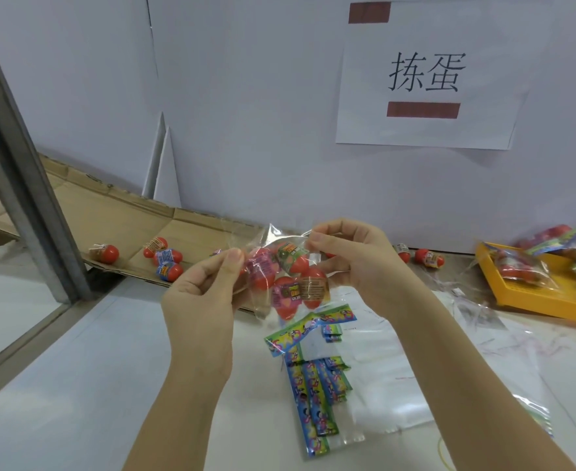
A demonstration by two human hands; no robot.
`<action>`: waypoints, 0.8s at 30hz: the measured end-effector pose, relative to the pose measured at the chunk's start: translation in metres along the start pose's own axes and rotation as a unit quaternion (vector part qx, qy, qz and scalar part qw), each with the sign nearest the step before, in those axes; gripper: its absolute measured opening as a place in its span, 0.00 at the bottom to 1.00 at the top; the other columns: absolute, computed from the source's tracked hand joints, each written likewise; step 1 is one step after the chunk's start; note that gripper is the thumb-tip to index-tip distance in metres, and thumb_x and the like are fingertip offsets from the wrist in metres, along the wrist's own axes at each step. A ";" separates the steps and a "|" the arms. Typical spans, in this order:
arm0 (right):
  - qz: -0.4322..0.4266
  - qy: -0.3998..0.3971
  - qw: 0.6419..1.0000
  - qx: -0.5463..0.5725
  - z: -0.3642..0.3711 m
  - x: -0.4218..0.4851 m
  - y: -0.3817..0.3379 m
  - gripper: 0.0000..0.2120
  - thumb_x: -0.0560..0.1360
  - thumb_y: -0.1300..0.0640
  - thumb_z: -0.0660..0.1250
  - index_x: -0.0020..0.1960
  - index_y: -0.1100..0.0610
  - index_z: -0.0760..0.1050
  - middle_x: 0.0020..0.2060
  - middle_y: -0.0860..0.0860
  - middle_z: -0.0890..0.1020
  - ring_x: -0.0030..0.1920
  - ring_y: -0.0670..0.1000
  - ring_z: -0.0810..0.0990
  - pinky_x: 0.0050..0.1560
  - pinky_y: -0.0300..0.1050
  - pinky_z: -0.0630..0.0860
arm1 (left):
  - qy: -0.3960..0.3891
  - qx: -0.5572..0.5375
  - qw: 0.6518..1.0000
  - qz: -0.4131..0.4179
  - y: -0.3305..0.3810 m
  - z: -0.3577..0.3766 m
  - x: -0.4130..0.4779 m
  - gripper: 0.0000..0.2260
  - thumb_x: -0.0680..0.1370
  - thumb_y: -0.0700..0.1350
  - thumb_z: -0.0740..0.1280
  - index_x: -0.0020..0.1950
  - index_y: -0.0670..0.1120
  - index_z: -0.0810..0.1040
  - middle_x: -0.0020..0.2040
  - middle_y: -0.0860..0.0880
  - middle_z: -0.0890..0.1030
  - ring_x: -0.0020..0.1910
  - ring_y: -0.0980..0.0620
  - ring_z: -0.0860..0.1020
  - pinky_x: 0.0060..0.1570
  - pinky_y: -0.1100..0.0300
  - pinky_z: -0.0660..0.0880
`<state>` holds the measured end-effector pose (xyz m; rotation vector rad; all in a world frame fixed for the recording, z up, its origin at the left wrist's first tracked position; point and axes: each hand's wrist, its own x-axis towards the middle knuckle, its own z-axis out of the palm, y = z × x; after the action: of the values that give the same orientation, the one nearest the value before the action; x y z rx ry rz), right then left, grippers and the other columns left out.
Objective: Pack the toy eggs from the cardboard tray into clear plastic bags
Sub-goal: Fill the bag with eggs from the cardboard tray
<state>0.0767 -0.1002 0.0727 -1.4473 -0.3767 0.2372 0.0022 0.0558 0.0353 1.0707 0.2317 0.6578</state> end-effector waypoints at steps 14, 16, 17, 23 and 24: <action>-0.017 -0.019 0.999 -0.026 -0.001 0.001 0.003 0.03 0.74 0.63 0.69 0.42 0.57 0.78 0.35 0.49 0.85 0.23 0.44 0.76 0.24 0.38 0.74 | -0.052 -0.030 0.998 -0.024 0.004 -0.002 0.000 0.12 0.76 0.34 0.66 0.37 0.46 0.82 0.31 0.51 0.83 0.27 0.59 0.78 0.28 0.67 0.76; -0.020 -0.027 0.999 -0.017 -0.002 0.000 0.003 0.03 0.74 0.63 0.69 0.43 0.57 0.79 0.35 0.49 0.85 0.23 0.44 0.75 0.25 0.38 0.74 | -0.049 -0.023 0.998 -0.015 0.003 -0.002 0.000 0.09 0.77 0.33 0.66 0.40 0.44 0.80 0.32 0.50 0.83 0.28 0.58 0.80 0.28 0.66 0.77; -0.024 -0.029 0.999 -0.011 -0.003 0.000 0.004 0.03 0.74 0.63 0.69 0.43 0.57 0.79 0.35 0.49 0.85 0.23 0.44 0.75 0.25 0.38 0.74 | -0.049 -0.024 0.998 -0.013 0.003 -0.002 0.001 0.09 0.77 0.33 0.66 0.41 0.44 0.80 0.32 0.50 0.84 0.28 0.57 0.80 0.28 0.66 0.77; -0.025 -0.018 0.999 -0.019 -0.004 0.000 0.004 0.05 0.72 0.63 0.71 0.45 0.55 0.83 0.35 0.48 0.85 0.24 0.44 0.74 0.28 0.39 0.75 | -0.130 -0.008 0.990 -0.051 0.000 -0.001 -0.001 0.16 0.80 0.37 0.61 0.43 0.48 0.86 0.35 0.48 0.83 0.30 0.55 0.78 0.29 0.63 0.76; -0.025 -0.019 0.999 -0.020 -0.003 0.000 0.003 0.05 0.72 0.63 0.71 0.44 0.55 0.83 0.35 0.48 0.84 0.24 0.44 0.74 0.28 0.38 0.75 | -0.124 -0.002 0.991 -0.055 -0.001 -0.001 -0.001 0.18 0.81 0.37 0.60 0.42 0.49 0.87 0.35 0.48 0.83 0.31 0.54 0.78 0.30 0.62 0.76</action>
<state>0.0779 -0.1031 0.0691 -1.4725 -0.4498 0.2172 0.0017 0.0555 0.0341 1.1167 0.0730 0.4203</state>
